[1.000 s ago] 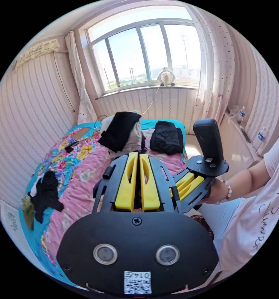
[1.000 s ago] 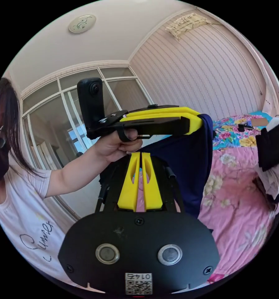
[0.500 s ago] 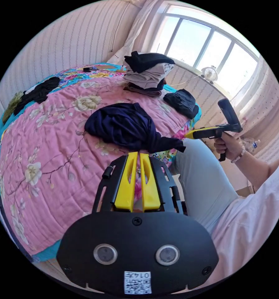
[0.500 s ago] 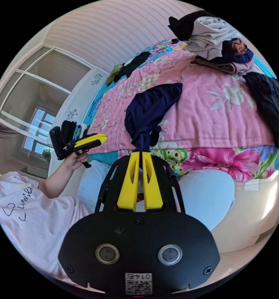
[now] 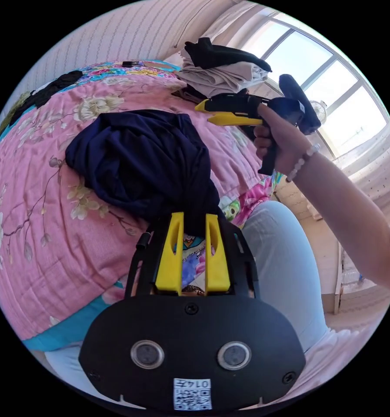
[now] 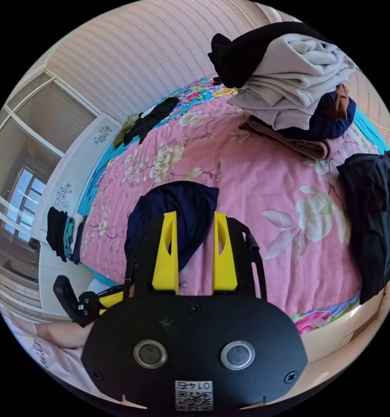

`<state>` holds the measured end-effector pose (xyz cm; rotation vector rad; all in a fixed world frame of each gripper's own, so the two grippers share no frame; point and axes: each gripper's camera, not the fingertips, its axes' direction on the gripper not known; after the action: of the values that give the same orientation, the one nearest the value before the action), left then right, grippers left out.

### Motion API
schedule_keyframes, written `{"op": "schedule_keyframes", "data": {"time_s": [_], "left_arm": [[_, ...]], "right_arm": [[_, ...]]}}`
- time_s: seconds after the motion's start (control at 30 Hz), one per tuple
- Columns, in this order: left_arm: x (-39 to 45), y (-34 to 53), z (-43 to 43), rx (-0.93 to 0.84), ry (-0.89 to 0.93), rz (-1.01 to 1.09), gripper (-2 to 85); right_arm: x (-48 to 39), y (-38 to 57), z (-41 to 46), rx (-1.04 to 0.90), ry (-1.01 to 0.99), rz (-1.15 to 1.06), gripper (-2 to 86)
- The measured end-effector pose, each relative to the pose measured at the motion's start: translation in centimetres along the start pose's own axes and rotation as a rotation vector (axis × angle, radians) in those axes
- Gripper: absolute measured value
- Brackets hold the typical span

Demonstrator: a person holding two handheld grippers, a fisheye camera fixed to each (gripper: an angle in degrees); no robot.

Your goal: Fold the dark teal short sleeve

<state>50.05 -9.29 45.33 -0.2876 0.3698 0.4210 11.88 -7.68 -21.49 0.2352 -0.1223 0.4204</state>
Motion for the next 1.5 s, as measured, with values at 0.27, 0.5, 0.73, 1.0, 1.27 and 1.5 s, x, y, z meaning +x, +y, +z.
{"op": "schedule_keyframes", "data": {"time_s": [0.27, 0.5, 0.73, 1.0, 1.27, 1.5], "left_arm": [[-0.2, 4.2, -11.5, 0.124, 0.100, 0.117, -0.6], [-0.5, 9.9, -24.6, 0.310, 0.060, 0.117, -0.8], [1.1, 15.6, -38.8, 0.573, 0.003, 0.148, -0.9], [4.1, 16.7, -54.2, 0.792, -0.114, 0.286, -0.9], [-0.1, 0.9, -60.2, 0.613, -0.407, 0.191, -1.0], [6.5, -2.6, -73.6, 0.994, -0.577, 0.267, -1.0]], "right_arm": [[-1.0, -1.5, -0.1, -0.160, 0.012, -0.116, 0.3], [-3.6, 1.2, -9.1, -0.028, -0.337, -0.225, -0.4], [-8.0, 5.3, -18.6, 0.181, -0.799, -0.394, -0.4], [-14.8, 5.1, -26.8, 0.355, -1.007, -0.647, -0.5], [-20.1, -5.4, -22.7, 0.310, -0.622, -0.513, -0.6], [-26.8, -9.0, -32.7, 0.762, -0.713, -0.642, -0.5]]}}
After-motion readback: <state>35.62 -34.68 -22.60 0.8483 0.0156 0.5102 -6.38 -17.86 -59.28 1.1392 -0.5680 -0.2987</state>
